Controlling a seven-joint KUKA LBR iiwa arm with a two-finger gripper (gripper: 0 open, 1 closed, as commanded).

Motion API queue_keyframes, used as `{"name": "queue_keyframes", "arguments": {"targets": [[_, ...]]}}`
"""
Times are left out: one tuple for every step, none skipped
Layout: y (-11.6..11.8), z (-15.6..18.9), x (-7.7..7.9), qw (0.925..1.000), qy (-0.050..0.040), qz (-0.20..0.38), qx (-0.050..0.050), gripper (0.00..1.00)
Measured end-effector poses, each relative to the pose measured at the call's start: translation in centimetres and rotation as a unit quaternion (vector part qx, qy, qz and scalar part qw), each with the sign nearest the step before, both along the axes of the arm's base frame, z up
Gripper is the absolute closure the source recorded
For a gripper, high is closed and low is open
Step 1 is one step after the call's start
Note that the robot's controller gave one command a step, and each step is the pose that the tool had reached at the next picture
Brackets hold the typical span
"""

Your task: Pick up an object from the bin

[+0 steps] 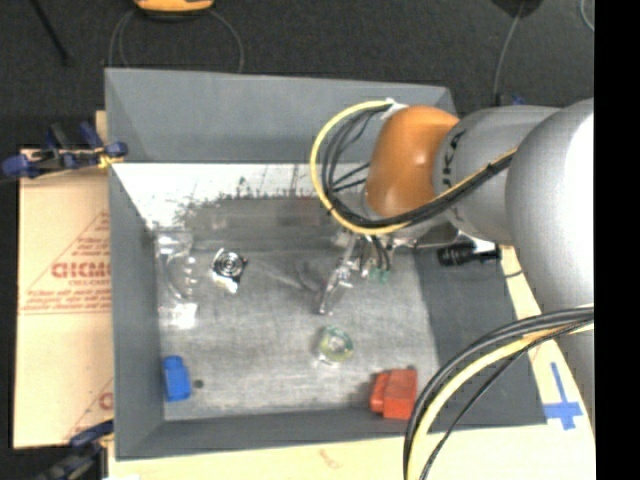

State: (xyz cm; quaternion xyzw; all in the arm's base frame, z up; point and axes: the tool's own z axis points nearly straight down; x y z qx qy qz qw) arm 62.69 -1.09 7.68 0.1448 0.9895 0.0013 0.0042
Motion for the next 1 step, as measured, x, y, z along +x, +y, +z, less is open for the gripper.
{"name": "queue_keyframes", "arguments": {"targets": [[-0.04, 0.17, 0.08, 1.0, -0.0005, 0.0, 0.0, 1.0]]}}
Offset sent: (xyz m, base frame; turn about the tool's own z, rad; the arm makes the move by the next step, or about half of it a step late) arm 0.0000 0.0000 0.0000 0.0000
